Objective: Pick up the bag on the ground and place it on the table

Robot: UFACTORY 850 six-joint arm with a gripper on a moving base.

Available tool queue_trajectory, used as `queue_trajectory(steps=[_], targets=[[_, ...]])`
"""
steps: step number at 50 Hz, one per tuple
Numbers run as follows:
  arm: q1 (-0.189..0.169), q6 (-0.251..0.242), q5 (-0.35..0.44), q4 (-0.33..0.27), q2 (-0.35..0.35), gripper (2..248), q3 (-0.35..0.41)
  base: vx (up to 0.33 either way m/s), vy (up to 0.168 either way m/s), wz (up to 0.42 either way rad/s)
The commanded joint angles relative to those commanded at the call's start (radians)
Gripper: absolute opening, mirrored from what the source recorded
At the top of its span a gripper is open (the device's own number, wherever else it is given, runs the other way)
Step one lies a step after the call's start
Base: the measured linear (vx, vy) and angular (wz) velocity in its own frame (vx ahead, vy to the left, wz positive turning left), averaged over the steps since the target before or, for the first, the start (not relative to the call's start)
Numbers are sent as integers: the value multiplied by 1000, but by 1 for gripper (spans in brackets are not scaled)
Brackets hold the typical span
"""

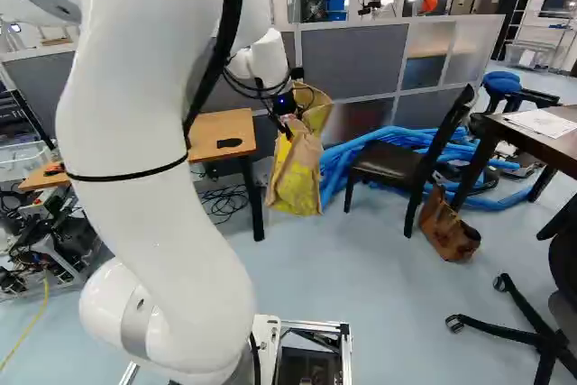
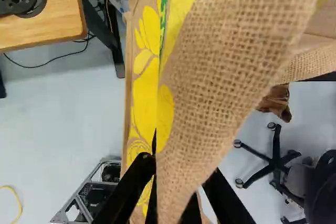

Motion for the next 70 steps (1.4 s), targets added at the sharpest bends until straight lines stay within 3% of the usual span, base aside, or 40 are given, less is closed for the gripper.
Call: queue_trajectory(steps=[70], targets=[[8, 0, -262, 0, 80, 23, -117, 0, 0, 0]])
